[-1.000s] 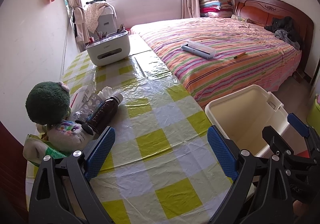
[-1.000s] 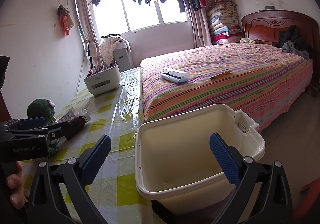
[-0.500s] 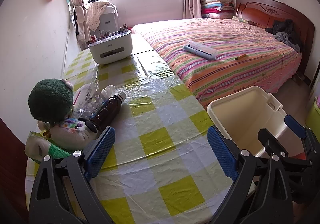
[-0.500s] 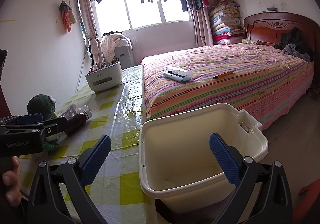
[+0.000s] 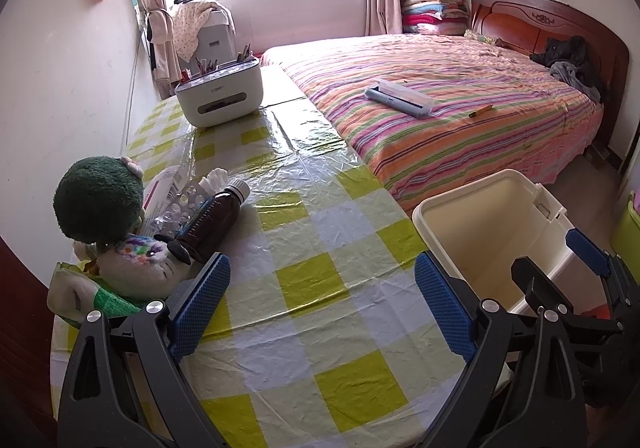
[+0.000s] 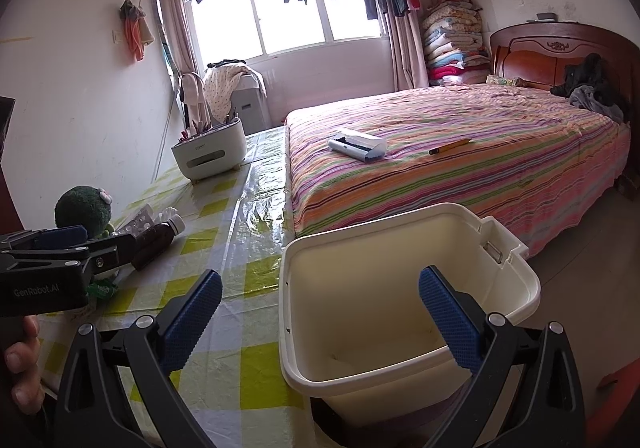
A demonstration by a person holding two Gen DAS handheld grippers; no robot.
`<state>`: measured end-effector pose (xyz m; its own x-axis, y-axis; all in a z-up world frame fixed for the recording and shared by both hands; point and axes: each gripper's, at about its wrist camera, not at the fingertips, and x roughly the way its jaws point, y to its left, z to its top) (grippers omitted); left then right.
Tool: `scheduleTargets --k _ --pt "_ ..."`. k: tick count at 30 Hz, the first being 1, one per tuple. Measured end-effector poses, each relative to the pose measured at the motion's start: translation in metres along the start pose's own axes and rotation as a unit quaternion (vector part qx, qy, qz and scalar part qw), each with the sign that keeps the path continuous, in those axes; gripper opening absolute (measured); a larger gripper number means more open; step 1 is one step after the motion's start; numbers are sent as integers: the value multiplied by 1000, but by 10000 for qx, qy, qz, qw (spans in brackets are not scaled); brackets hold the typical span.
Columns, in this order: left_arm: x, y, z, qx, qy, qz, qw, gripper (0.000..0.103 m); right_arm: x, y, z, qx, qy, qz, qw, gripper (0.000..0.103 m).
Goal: Collect trash
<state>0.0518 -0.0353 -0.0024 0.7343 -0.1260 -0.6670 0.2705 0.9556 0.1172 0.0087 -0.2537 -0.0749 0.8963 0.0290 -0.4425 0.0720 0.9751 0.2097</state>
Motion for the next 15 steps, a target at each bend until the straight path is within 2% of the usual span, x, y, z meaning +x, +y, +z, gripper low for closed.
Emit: scheduleTargets --k 15 --pt "7 -3 0 39 48 56 10000 92 0 -1 0 -12 -37 29 10000 96"
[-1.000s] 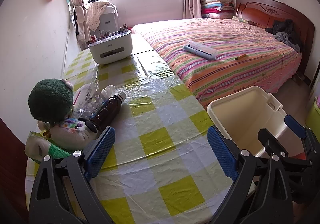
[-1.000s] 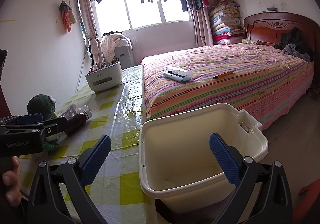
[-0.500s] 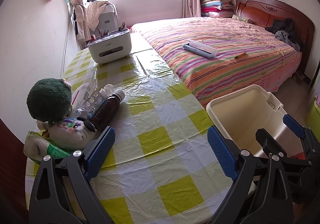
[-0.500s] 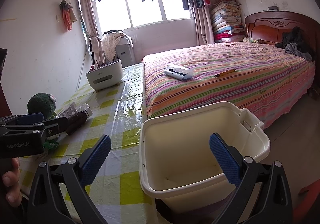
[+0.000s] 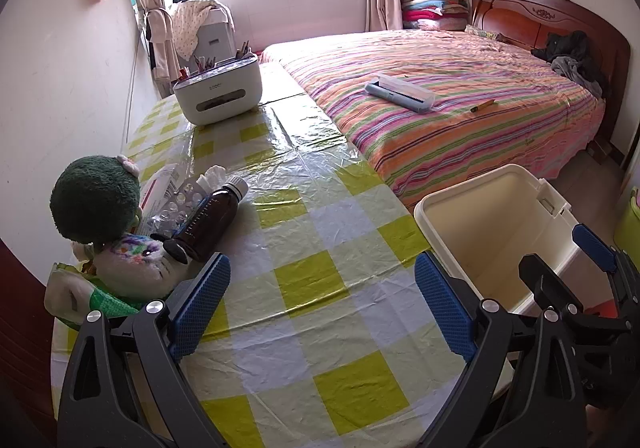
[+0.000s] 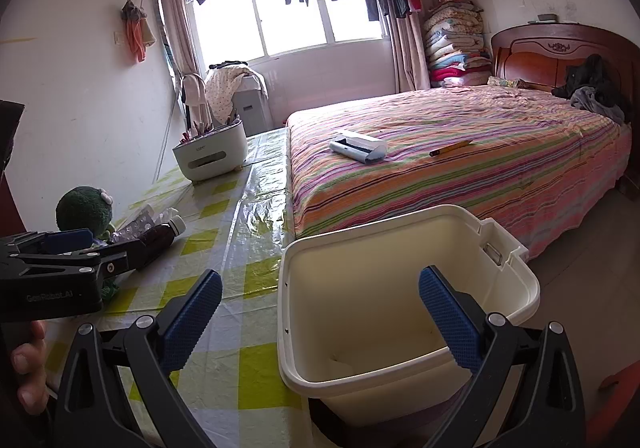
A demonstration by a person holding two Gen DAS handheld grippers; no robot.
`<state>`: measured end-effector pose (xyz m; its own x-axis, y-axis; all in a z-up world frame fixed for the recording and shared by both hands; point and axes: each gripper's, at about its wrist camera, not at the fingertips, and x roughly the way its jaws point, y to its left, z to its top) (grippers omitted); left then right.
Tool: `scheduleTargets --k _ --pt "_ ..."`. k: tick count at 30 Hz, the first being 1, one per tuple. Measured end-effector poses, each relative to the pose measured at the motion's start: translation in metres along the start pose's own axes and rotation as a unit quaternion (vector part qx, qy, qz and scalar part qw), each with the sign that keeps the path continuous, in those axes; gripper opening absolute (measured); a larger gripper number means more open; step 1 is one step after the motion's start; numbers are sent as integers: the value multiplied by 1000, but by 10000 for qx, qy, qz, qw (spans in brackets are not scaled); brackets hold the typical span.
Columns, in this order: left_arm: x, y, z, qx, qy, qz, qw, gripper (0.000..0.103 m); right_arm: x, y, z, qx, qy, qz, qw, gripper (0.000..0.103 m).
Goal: Collect trash
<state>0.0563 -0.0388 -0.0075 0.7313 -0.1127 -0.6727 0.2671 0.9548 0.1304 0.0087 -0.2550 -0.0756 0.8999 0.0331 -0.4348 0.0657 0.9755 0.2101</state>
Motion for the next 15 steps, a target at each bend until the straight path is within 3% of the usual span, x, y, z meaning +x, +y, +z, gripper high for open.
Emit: scheduleTargets --k 15 --pt "2 -3 2 19 -18 65 10000 92 0 -3 2 56 -28 40 10000 96"
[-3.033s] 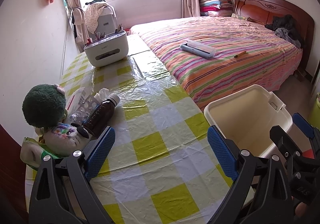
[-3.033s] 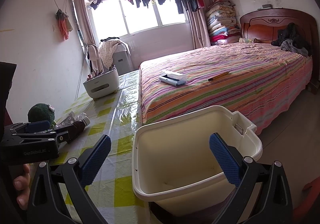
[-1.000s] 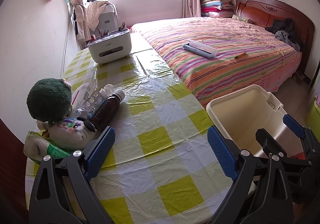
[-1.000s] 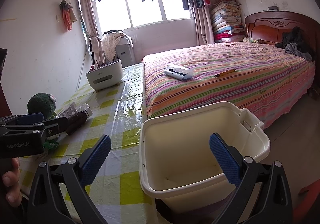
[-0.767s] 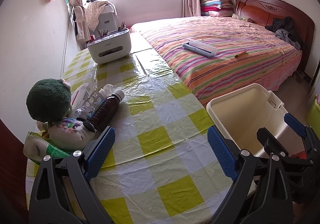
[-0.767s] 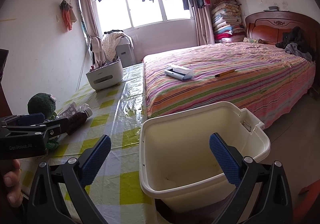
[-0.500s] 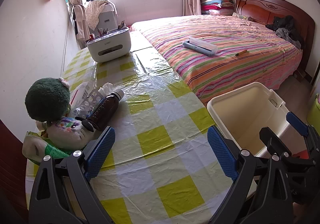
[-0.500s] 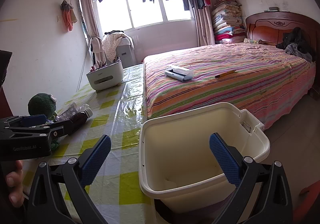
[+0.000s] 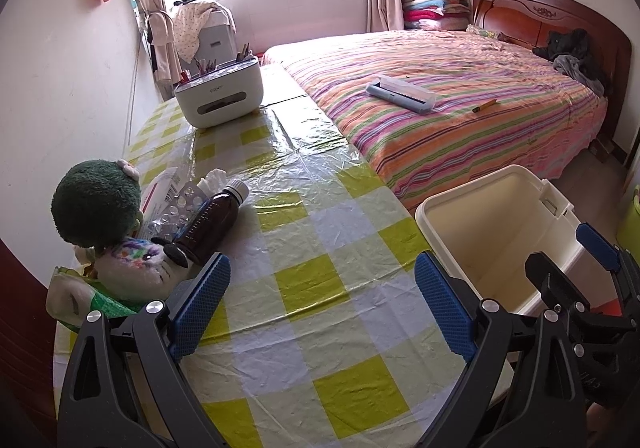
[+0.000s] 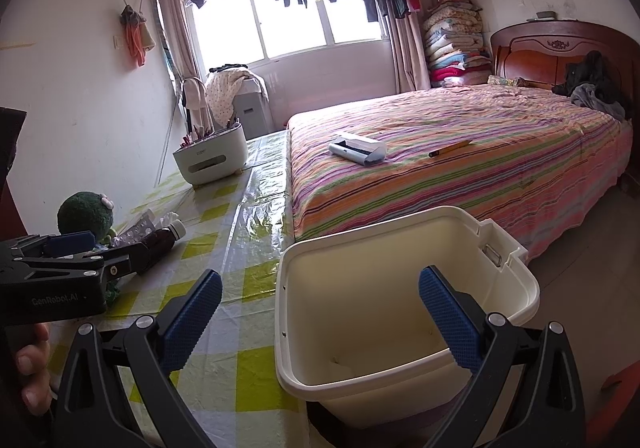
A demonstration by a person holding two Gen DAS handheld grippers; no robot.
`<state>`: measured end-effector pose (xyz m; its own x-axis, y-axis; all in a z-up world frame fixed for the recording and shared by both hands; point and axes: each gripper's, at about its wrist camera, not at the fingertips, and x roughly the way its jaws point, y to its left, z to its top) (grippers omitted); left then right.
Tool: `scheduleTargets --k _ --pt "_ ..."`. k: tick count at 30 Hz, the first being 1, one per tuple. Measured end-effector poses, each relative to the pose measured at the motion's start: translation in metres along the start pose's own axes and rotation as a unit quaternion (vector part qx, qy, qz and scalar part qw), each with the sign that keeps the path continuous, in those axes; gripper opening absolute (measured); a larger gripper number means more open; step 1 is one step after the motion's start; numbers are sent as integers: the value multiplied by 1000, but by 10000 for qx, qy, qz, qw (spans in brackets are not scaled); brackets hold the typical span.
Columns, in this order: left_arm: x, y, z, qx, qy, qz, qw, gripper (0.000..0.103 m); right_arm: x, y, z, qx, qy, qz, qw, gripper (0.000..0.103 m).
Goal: Collect trash
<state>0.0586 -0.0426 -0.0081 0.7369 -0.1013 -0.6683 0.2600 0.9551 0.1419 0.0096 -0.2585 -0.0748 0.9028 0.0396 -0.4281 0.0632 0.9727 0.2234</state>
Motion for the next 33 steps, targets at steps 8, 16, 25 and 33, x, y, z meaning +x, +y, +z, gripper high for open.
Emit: scheduleTargets --k 8,16,25,33 --pt "-7 9 3 -112 -112 171 9997 92 0 4 6 46 -66 223 9997 96" --pt "-24 81 2 -1434 -354 829 9856 92 12 35 24 -340 -120 887 9954 96" --pt "-29 164 -14 -2599 -332 1705 9499 92 37 89 42 -853 -100 1708 9816 96" --pt "4 209 -23 -2897 173 1303 9480 92 49 122 44 -989 -2 2110 9725 96"
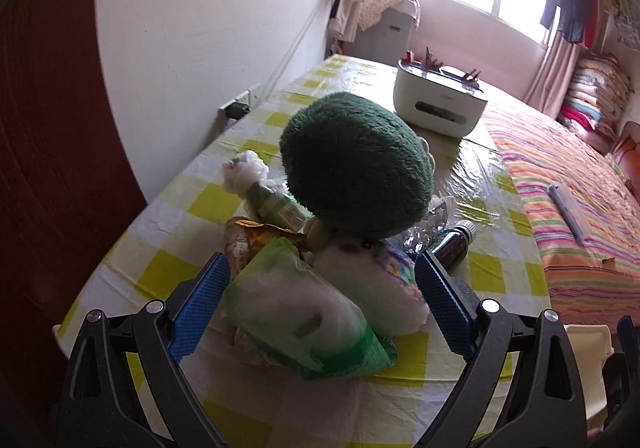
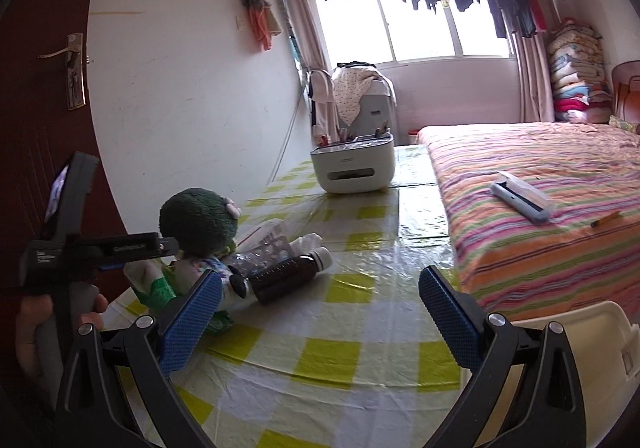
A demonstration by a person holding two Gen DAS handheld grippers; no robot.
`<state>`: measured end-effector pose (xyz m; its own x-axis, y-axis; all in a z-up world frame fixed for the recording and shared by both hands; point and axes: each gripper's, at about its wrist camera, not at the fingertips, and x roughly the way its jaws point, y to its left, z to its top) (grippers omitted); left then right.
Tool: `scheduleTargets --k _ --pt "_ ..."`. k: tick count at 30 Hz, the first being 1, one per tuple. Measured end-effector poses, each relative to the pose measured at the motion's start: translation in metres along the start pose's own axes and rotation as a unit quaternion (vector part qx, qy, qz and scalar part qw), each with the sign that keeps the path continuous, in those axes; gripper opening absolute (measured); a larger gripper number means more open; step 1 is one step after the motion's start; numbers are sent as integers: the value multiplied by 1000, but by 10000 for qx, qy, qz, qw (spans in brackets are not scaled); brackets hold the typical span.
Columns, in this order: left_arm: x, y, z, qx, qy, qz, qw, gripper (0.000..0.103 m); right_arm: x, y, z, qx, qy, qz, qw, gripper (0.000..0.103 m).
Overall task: Collect trash
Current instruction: 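Grasp the green plastic bag with the left tool while the right tool reaches the green plush ball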
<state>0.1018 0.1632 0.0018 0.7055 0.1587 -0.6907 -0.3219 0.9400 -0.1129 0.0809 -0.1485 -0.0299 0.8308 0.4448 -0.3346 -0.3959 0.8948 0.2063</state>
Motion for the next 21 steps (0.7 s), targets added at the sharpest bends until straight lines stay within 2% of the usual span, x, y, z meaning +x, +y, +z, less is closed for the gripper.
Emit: scheduleTargets --k 4,5,7,11,13,21 --pt "11 10 4 -197 143 -424 9988 90 11 9 8 -6 3 227 9997 96" --pt "12 12 4 -270 160 -486 9983 86 14 11 12 -23 14 298 9996 96" --pt "16 17 1 -373 232 -553 9975 48 23 19 19 -88 36 458 9989 96" --pt "26 29 0 -493 423 -615 9960 44 41 35 33 -231 81 674 9974 96" --pt "26 34 -1 -531 447 -692 9952 38 49 46 38 -336 90 775 9964 96" --pt "19 49 -2 -612 369 -884 9935 29 93 89 59 -859 286 1045 9904 96"
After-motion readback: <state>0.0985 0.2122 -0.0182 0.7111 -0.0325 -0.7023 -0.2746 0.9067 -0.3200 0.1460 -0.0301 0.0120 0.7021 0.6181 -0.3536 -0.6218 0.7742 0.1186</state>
